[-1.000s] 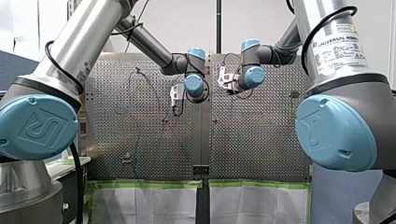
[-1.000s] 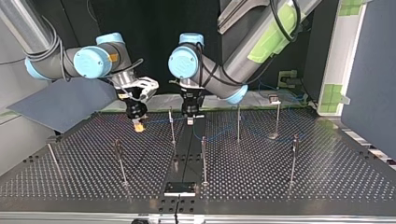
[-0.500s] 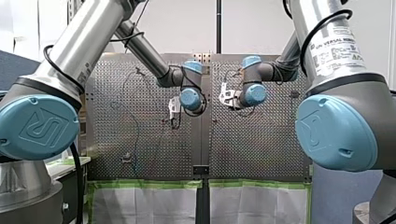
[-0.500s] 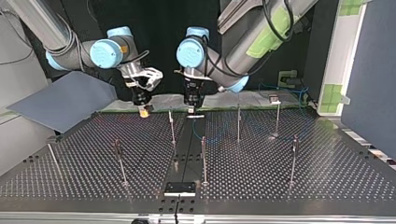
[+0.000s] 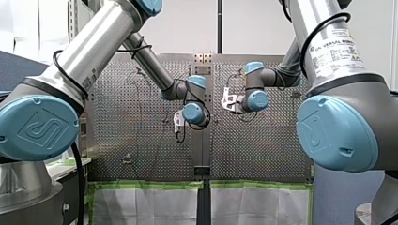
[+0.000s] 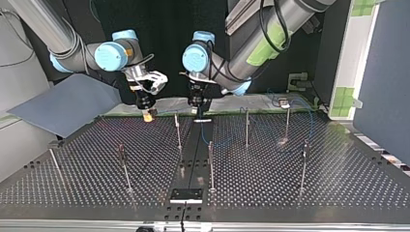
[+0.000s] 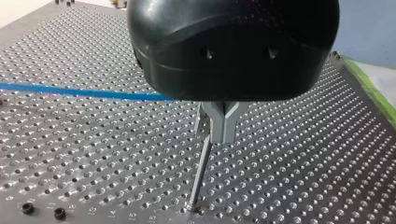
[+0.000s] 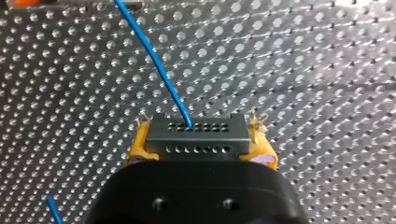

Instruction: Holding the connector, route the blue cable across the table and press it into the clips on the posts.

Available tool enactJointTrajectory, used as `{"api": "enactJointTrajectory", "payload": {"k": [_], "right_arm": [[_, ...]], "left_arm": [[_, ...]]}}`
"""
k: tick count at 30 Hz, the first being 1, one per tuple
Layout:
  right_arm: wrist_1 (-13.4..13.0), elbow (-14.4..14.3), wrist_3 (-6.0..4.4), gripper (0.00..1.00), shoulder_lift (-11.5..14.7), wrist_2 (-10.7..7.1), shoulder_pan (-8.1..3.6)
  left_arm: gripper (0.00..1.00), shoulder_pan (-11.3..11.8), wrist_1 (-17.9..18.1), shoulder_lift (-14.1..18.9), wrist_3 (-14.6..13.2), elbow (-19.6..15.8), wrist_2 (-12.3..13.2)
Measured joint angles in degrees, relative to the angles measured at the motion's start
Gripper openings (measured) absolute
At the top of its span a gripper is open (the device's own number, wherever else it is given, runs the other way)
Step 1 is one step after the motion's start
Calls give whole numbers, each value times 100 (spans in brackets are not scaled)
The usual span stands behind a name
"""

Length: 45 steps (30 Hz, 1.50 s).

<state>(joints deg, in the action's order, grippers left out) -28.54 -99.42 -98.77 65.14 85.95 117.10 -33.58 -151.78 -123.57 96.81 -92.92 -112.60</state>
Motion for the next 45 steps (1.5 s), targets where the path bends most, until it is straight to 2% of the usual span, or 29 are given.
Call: {"api": "enactJointTrajectory", "payload": {"k": [7,17,25,34,45], "right_arm": [[-46,3,137,0,-309,0,-25],[-202,42,102,0,-431,-50,-87],[-212,102,94,0,-569,-115,-223],[-207,261,76,0,-630,-160,-369],[-196,559,67,0,-823,-183,-452]], "left_arm": [[1,59,121,-33,11,15,106],[1,63,11,-480,112,388,275],[1,111,-20,-552,177,591,318],[1,243,-7,-812,179,833,346],[1,492,-114,-831,172,1229,472]]}}
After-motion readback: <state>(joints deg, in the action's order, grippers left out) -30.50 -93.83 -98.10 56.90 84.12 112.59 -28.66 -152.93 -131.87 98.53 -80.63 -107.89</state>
